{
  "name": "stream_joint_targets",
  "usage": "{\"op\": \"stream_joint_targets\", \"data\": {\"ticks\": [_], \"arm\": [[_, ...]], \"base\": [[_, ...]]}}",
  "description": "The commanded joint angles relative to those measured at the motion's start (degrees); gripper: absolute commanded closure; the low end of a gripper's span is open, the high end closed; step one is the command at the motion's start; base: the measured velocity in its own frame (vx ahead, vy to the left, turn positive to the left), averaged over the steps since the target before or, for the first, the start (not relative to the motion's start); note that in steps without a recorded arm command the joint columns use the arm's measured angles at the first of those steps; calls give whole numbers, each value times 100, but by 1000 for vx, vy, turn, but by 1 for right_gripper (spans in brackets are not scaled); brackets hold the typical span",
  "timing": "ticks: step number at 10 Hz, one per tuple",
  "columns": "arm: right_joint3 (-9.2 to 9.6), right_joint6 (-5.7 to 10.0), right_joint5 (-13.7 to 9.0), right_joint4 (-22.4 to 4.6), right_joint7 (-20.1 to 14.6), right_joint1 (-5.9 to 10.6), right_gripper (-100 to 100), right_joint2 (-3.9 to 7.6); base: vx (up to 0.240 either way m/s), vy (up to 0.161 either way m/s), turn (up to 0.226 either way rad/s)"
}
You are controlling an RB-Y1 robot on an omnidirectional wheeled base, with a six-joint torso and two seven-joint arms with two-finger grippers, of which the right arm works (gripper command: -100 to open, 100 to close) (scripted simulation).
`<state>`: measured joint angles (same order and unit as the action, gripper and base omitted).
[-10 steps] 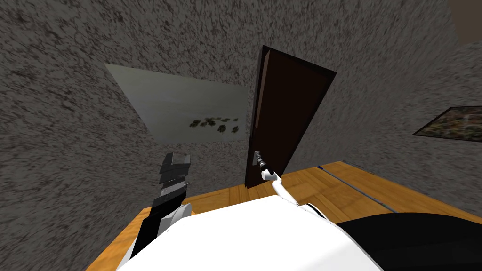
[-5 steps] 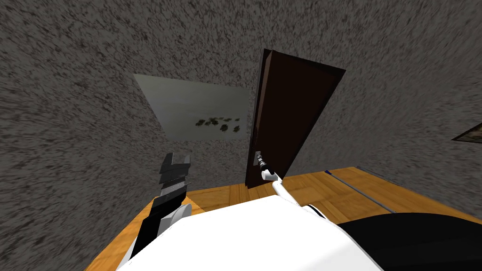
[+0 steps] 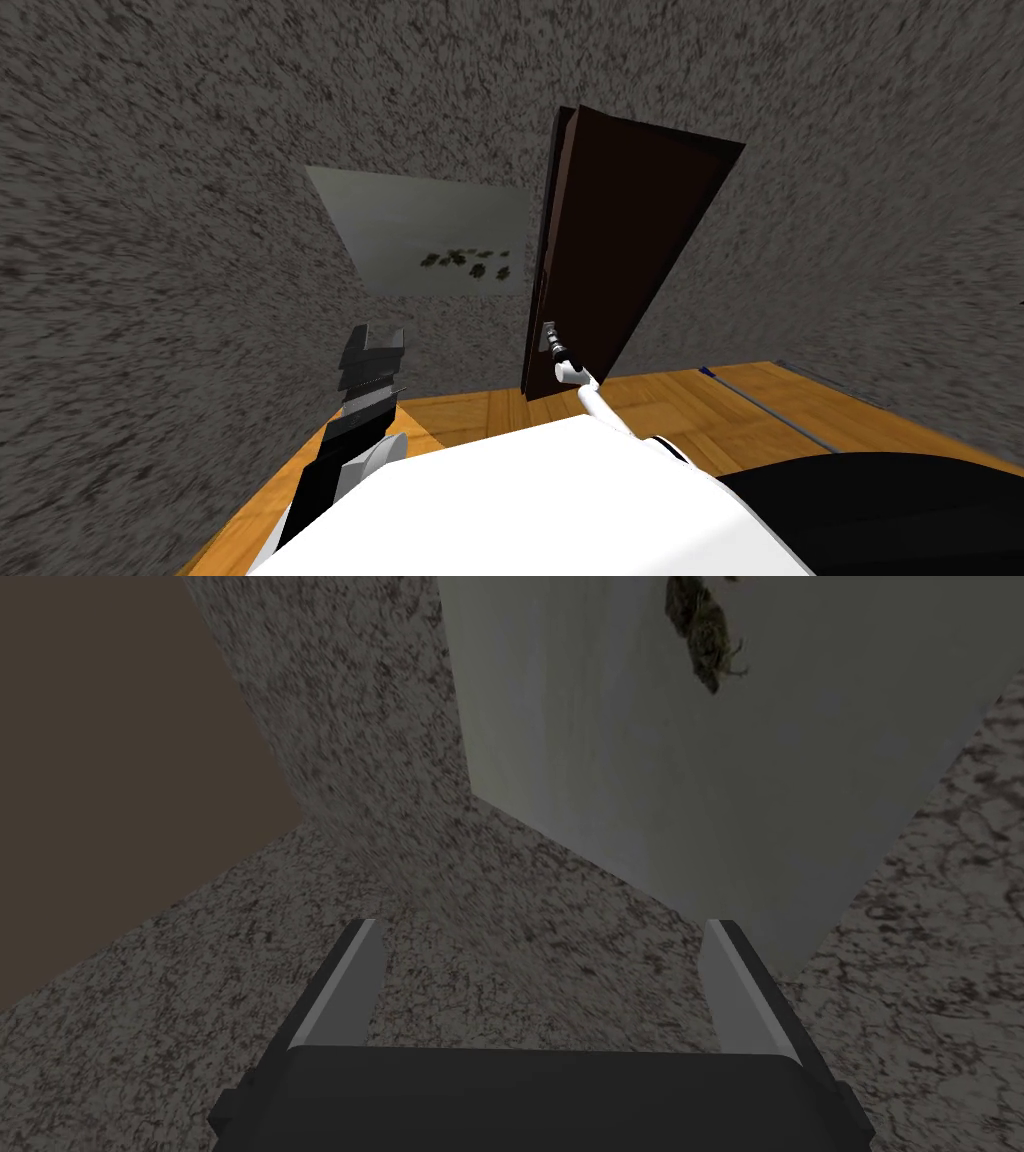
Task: Pull the door open
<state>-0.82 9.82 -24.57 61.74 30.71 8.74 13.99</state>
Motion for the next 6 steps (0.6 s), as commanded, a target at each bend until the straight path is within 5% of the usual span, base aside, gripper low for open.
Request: {"op": "stream_joint_targets", "data": {"ticks": [1, 6], "arm": [[-17, 69, -87, -155, -203, -22, 100, 161], [40, 204, -400, -100, -896, -65, 100, 195]], "base": [[-39, -33, 86], [-59, -47, 103]]}}
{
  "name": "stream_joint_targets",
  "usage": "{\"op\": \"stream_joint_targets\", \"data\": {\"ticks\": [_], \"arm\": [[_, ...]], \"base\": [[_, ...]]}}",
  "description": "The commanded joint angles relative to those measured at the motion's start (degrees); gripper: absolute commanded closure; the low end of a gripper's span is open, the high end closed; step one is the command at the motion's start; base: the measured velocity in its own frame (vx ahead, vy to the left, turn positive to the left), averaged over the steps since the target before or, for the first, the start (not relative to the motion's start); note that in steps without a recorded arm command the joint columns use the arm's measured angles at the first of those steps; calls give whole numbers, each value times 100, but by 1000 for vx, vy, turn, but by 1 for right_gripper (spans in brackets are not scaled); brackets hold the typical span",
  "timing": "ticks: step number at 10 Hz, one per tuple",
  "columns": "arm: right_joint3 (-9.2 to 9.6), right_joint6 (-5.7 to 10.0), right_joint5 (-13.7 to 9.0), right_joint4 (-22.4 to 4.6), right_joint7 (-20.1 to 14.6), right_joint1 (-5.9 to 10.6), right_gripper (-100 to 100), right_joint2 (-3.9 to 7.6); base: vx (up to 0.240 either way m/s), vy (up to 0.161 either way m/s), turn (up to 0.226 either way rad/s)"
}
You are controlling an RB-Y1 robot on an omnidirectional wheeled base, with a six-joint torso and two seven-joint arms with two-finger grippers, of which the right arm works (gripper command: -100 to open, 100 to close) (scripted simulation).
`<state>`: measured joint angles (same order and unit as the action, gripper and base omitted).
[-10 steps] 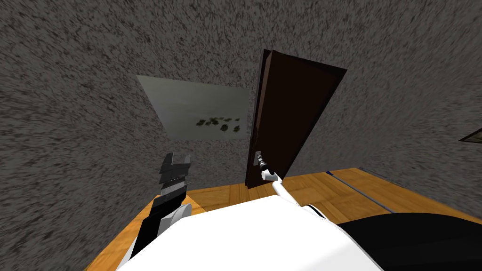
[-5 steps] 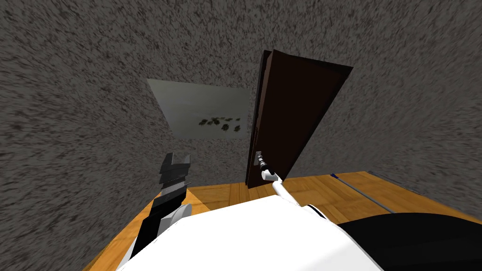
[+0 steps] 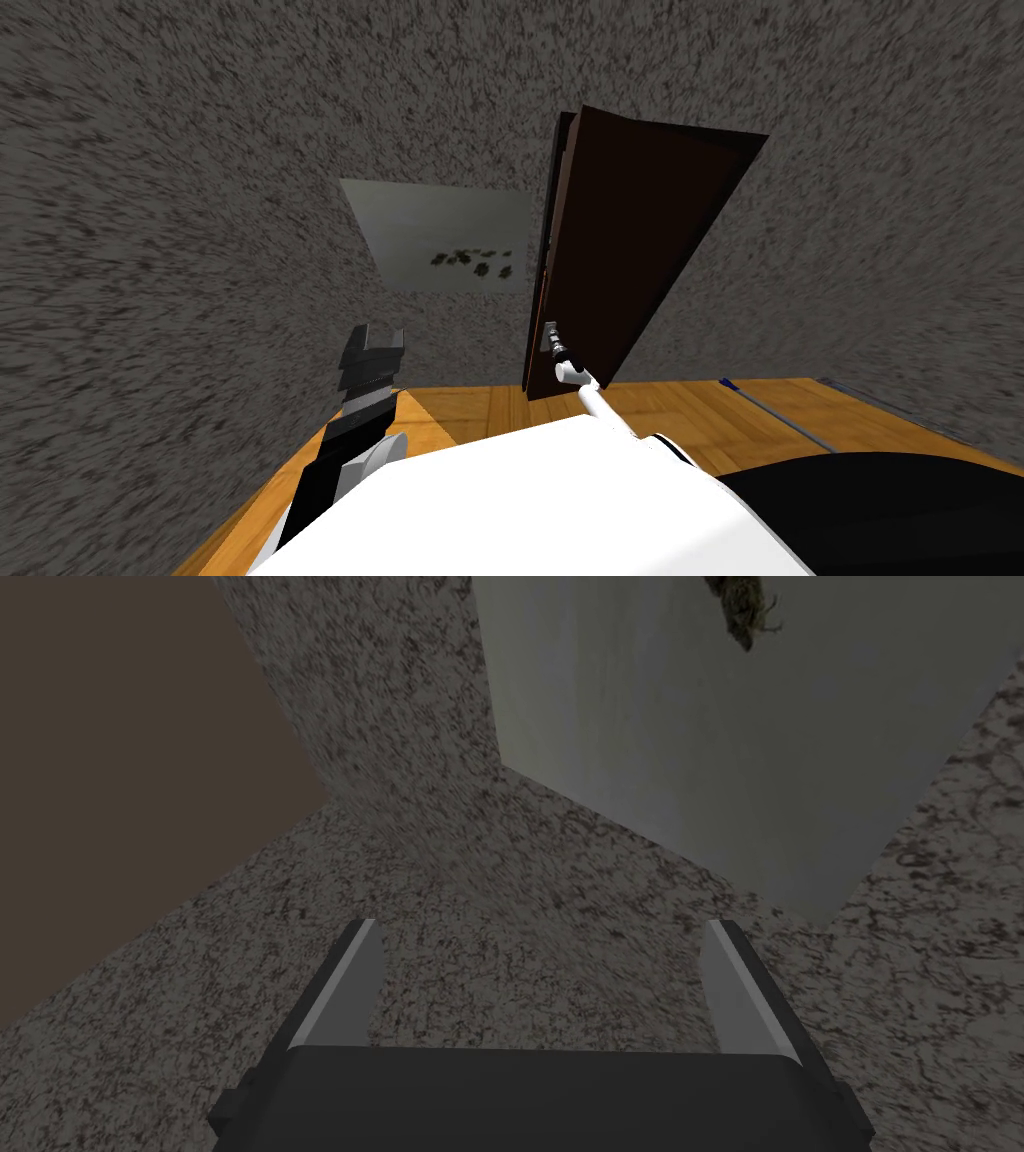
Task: Pull the door open
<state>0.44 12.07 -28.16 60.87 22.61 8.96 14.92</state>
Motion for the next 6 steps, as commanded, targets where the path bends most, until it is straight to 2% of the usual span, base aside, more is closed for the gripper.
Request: {"op": "stream_joint_targets", "data": {"ticks": [1, 2, 3, 5, 6], "arm": [[-66, 28, -154, 7, -286, -102, 100, 113], [-66, 28, -154, 7, -318, -102, 100, 113], [-45, 78, -269, 27, -538, -118, 100, 125], [-45, 78, -269, 27, -552, -118, 100, 125], [-24, 128, -385, 47, -786, -134, 100, 138]], "base": [[-50, -36, 107], [-42, -40, 76], [-63, -40, 113], [-34, -25, 32], [-37, -25, 94]]}}
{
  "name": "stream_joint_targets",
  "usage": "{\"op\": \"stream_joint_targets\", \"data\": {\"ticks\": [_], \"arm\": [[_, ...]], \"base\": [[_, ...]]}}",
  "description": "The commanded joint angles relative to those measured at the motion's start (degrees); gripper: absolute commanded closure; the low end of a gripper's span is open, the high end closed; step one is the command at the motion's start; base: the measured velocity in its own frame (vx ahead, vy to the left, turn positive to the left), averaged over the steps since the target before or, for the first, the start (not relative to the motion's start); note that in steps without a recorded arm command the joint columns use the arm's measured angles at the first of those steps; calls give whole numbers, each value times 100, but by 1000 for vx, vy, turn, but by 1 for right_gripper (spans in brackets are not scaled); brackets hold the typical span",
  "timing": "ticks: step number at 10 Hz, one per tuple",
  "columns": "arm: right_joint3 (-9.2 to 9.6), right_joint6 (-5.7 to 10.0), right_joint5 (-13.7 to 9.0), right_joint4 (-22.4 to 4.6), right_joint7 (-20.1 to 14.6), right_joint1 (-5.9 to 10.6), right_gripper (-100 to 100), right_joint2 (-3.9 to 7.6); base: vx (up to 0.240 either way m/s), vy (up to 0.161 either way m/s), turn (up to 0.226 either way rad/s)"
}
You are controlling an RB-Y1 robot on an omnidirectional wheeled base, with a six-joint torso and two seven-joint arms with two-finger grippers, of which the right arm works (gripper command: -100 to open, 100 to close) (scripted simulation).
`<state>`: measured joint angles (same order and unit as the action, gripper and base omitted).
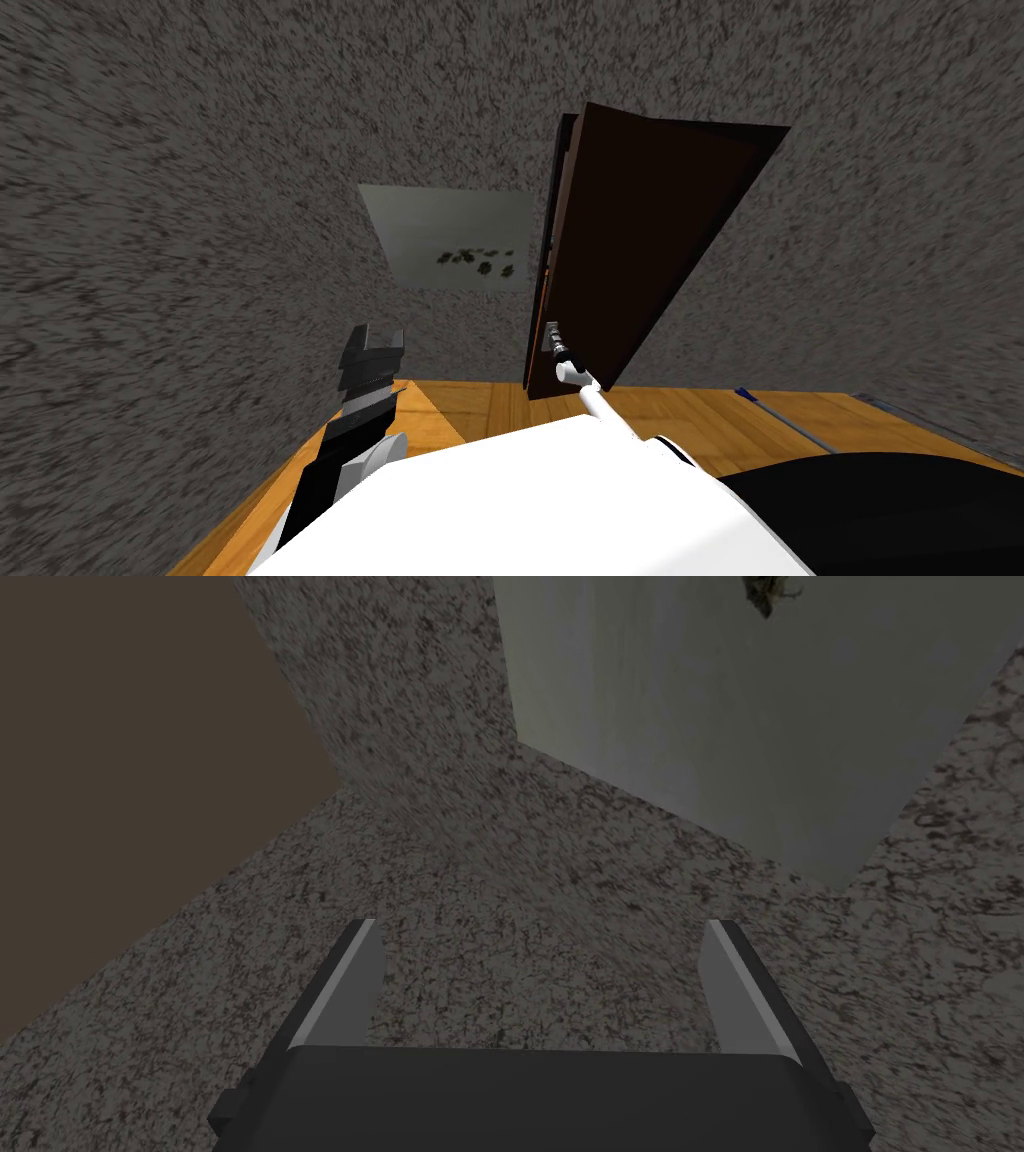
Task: Pull the door open
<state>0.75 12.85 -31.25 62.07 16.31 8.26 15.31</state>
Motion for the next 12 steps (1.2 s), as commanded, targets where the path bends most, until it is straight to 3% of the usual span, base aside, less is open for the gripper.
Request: {"op": "stream_joint_targets", "data": {"ticks": [1, 6, 12], "arm": [[-33, 102, -195, -52, -286, -81, 100, 112], [12, 208, -441, -9, -860, -115, 100, 138], [127, 481, -1072, 100, -1943, -201, 100, 205]], "base": [[-66, -54, 177], [-60, -36, 85], [-77, -47, 133]]}}
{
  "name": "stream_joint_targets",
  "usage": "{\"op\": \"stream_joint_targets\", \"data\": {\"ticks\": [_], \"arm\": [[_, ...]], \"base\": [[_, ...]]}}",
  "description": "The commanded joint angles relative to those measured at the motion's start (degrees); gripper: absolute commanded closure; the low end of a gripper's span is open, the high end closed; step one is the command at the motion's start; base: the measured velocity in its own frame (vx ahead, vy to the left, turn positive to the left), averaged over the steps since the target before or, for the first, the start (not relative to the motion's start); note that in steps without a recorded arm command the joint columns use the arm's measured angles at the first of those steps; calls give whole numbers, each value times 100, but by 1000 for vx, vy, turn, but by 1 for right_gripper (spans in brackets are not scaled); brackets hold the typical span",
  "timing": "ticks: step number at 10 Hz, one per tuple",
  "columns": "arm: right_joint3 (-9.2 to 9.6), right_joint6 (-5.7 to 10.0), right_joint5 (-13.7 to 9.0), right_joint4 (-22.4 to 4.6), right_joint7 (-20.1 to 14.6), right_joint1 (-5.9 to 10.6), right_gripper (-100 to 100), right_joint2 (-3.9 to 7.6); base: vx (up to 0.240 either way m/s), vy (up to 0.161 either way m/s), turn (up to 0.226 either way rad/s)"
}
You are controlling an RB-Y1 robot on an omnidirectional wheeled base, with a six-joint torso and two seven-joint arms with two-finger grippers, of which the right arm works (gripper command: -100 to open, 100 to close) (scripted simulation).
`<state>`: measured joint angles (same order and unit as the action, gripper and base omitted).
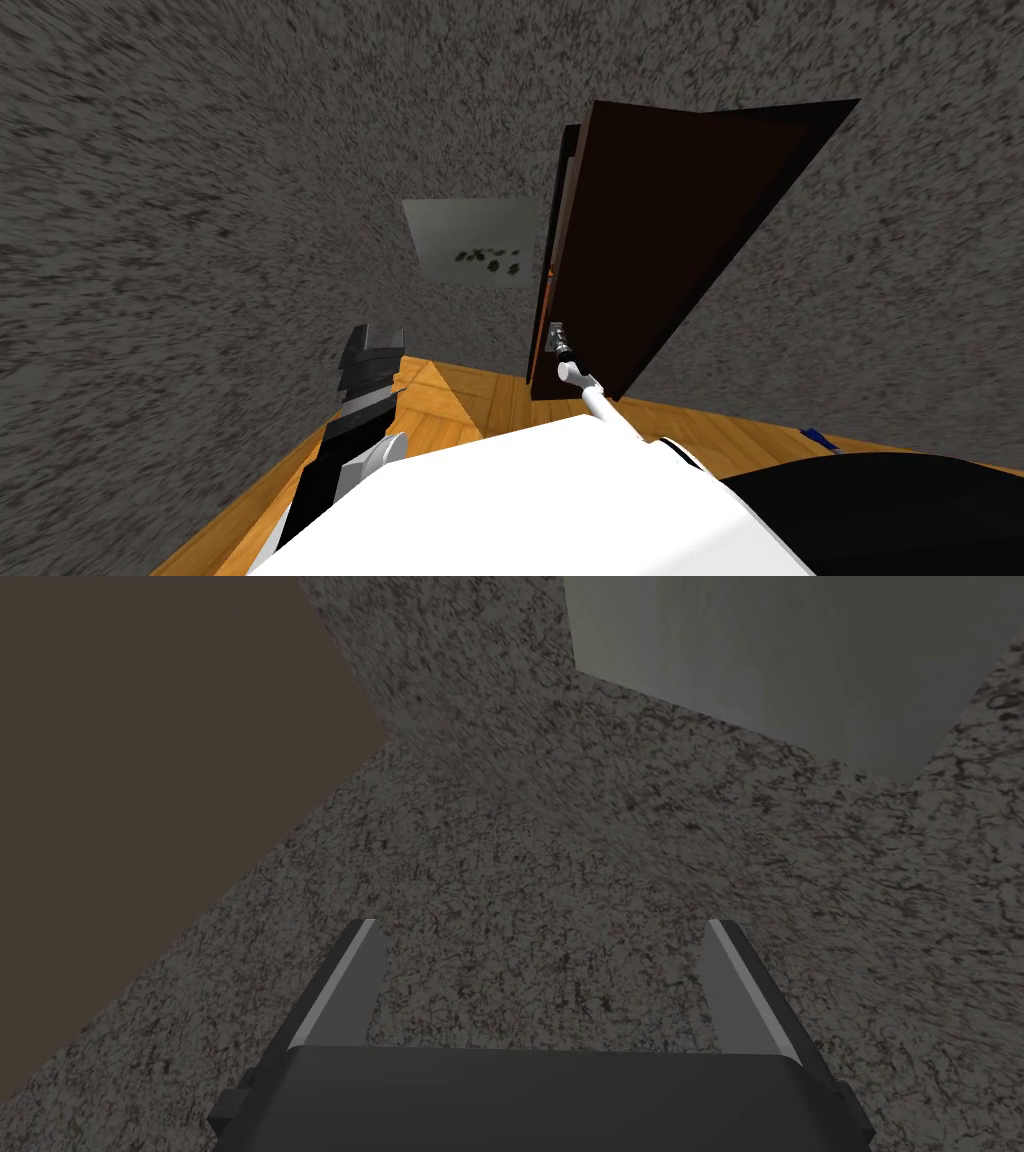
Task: Pull the door open
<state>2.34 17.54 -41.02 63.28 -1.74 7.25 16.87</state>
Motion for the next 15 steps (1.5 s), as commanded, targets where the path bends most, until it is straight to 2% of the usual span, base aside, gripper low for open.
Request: {"op": "stream_joint_targets", "data": {"ticks": [1, 4, 5, 7, 8, 10, 11, 12, 13, 15], "arm": [[-32, 12, -96, -21, -231, -100, 100, 49], [14, 121, -349, 23, -667, -134, 100, 76], [14, 121, -349, 23, -701, -134, 100, 76], [59, 228, -595, 66, -1075, -168, 100, 102], [59, 228, -595, 66, -1171, -168, 100, 102], [103, 332, -836, 108, -1592, -201, 100, 128], [103, 332, -836, 108, -1640, -201, 100, 128], [124, 382, -952, 128, -1842, -216, 100, 140], [181, 419, -1028, 257, -1870, -187, -100, 120], [274, 517, -1276, 399, -2148, -291, -100, 98]], "base": [[-83, -62, 78], [-53, -26, 85], [-38, -34, 63], [-69, -43, 143], [-69, -45, 77], [-77, -45, 135], [-63, -41, 67], [-52, -36, 101], [-76, -40, 111], [-115, -42, 99]]}}
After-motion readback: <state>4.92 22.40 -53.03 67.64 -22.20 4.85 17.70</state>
